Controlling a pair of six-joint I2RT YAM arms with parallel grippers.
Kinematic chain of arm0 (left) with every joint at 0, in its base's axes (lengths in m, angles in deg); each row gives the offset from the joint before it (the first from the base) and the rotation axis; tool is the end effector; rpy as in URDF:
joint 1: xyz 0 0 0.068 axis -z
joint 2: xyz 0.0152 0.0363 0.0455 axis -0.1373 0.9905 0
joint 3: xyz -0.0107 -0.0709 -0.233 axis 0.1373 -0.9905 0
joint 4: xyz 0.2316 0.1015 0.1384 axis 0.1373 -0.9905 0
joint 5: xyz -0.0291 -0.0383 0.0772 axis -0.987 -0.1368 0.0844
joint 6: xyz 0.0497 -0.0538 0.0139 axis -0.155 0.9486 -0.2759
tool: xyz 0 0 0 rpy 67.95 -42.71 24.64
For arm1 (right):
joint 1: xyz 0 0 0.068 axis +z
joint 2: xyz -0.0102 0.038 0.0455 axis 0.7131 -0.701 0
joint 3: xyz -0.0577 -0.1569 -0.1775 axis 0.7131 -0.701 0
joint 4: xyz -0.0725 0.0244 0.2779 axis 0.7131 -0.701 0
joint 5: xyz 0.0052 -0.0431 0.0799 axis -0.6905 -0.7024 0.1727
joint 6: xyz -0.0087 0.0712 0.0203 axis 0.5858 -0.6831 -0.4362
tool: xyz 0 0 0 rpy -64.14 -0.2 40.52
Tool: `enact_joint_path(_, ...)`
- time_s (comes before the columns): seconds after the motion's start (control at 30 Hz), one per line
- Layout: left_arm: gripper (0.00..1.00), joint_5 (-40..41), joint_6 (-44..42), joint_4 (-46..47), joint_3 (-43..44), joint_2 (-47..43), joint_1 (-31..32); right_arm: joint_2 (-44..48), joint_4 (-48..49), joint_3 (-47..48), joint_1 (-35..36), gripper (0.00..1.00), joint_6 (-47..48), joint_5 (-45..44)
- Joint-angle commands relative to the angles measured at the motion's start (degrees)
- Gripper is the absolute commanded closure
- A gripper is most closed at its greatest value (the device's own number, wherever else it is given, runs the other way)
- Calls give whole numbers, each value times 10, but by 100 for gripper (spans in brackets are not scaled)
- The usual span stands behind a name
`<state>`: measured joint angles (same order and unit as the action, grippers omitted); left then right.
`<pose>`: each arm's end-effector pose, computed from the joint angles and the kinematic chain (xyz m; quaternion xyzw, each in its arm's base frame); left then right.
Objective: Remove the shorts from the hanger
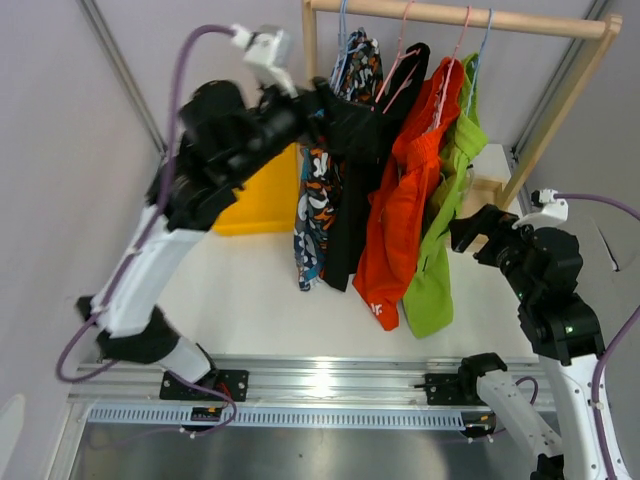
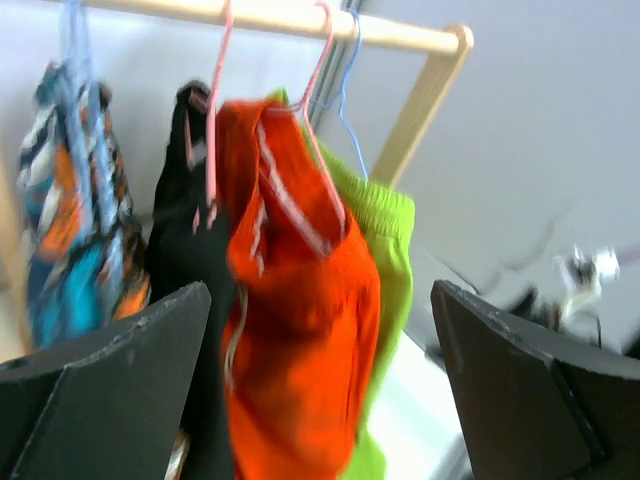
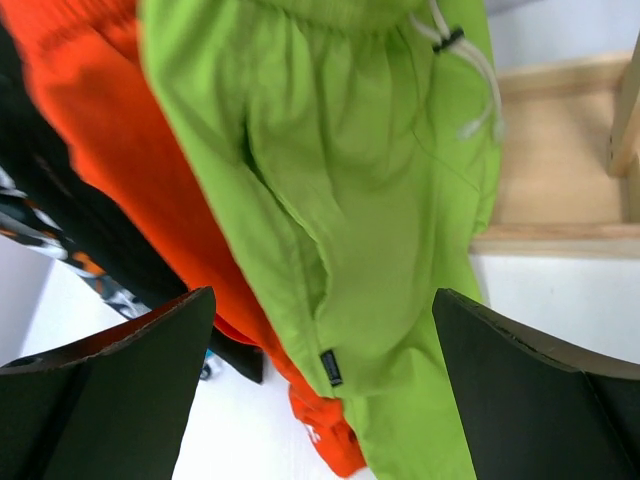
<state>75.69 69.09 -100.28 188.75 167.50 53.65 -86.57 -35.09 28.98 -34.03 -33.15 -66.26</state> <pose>0.2120 -0.2150 0.5771 0.1425 0.6529 -0.3906 0.6331 0.1805 0.0337 0.4023 0.0846 0.7759 0.1626 0.6037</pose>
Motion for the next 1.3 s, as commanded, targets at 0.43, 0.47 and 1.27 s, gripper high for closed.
enact_joint_path(0.43,1,24,-84,123,252,303,127,141,-61,-56,4,1,2,-98)
enact_joint_path(0.47,1,21,-81,135,252,315,129,142,-63,-53,4,1,2,-100)
enact_joint_path(1.27,1,179,-134,240,-181,-3,176,-365,72,495,1,3,48,-92)
